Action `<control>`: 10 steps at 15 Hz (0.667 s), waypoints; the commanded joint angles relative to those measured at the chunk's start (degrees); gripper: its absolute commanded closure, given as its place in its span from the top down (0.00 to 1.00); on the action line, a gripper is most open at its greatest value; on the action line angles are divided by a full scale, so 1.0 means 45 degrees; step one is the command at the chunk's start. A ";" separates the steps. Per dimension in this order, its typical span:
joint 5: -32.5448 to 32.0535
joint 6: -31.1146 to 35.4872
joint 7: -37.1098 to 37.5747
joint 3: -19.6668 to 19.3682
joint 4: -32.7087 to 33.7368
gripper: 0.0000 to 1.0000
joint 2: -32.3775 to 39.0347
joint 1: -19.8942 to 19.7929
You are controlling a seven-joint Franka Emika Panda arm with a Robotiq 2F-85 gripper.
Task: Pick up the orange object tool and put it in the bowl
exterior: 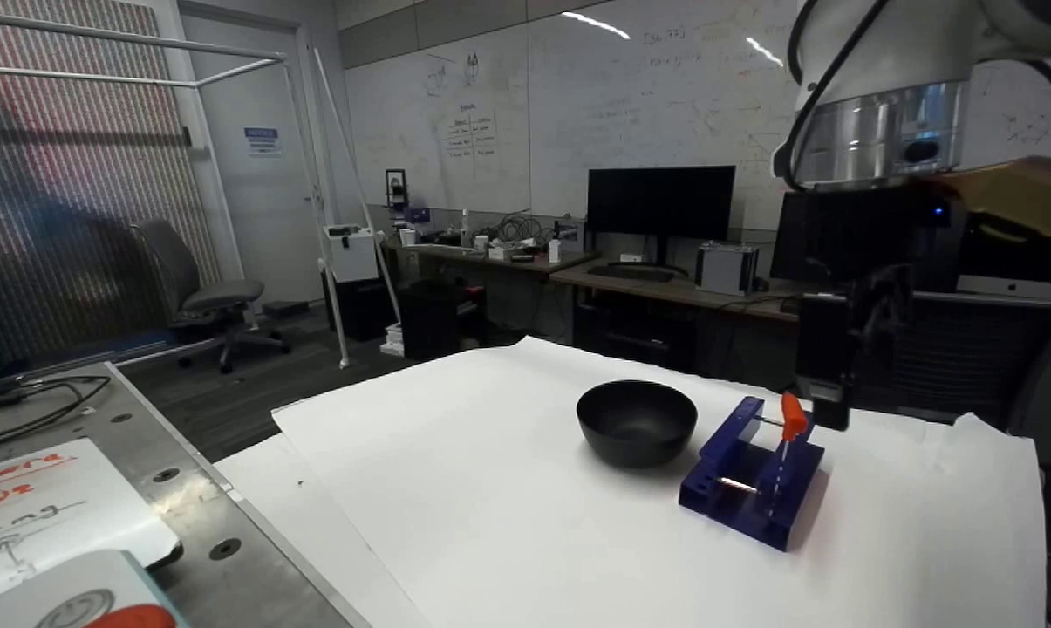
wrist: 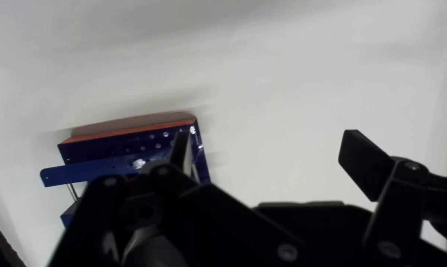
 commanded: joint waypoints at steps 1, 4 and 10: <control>0.0149 0.1670 0.0609 -0.0967 -0.0066 1.00 0.0668 -0.0776; 0.0289 0.3391 0.1105 -0.1690 -0.0281 1.00 0.1223 -0.1367; 0.0298 0.4434 0.1797 -0.2169 -0.0280 1.00 0.2641 -0.1606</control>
